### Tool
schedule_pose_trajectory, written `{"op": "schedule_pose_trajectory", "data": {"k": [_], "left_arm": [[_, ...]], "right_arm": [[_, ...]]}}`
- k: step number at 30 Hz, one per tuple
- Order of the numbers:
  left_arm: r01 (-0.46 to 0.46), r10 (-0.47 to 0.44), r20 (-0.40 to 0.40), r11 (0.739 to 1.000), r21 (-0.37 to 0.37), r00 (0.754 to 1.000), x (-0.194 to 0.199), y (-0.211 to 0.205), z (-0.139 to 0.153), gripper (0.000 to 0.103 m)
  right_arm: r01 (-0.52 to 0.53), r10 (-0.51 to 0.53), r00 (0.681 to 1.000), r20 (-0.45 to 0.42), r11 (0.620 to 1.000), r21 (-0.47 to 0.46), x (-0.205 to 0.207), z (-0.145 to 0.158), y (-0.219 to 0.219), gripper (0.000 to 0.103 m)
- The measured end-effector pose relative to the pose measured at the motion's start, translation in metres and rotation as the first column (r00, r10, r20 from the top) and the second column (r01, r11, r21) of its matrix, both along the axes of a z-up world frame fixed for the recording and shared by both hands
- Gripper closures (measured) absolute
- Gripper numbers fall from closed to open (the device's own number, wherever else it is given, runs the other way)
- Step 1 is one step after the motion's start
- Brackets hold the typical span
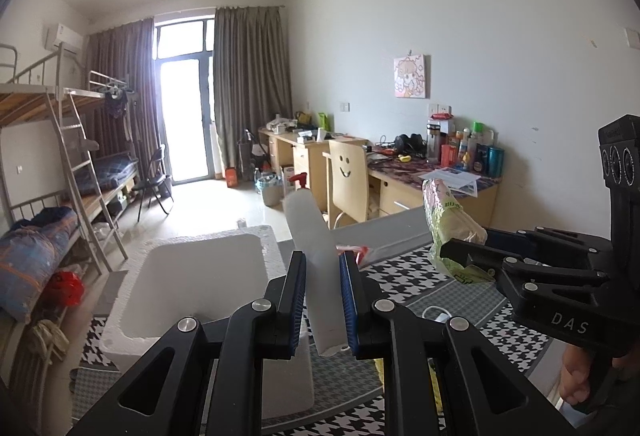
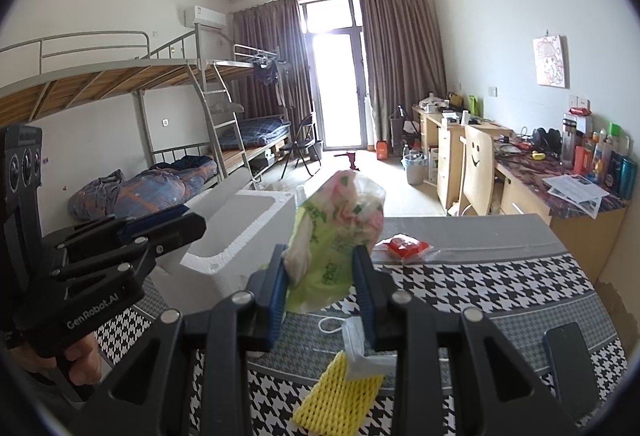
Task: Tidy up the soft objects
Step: 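Lift foam tube with left tool while right tool carries green bag over foam box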
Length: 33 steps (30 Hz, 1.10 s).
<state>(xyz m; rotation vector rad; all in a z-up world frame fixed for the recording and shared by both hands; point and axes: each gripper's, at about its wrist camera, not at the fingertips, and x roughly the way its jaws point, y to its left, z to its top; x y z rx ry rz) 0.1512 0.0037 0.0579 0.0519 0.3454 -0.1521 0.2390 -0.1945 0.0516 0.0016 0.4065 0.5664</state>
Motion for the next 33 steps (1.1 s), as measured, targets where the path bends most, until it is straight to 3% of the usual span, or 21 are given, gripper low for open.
{"op": "schedule_pose_trajectory", "data": {"k": [33], "left_arm": [[-0.144, 0.144, 0.028, 0.990, -0.013, 0.989, 0.004, 0.053, 0.004, 0.084]], "right_arm": [[-0.124, 0.124, 0.992, 0.007, 0.992, -0.016, 0.021, 0.011, 0.049, 0.067]]}}
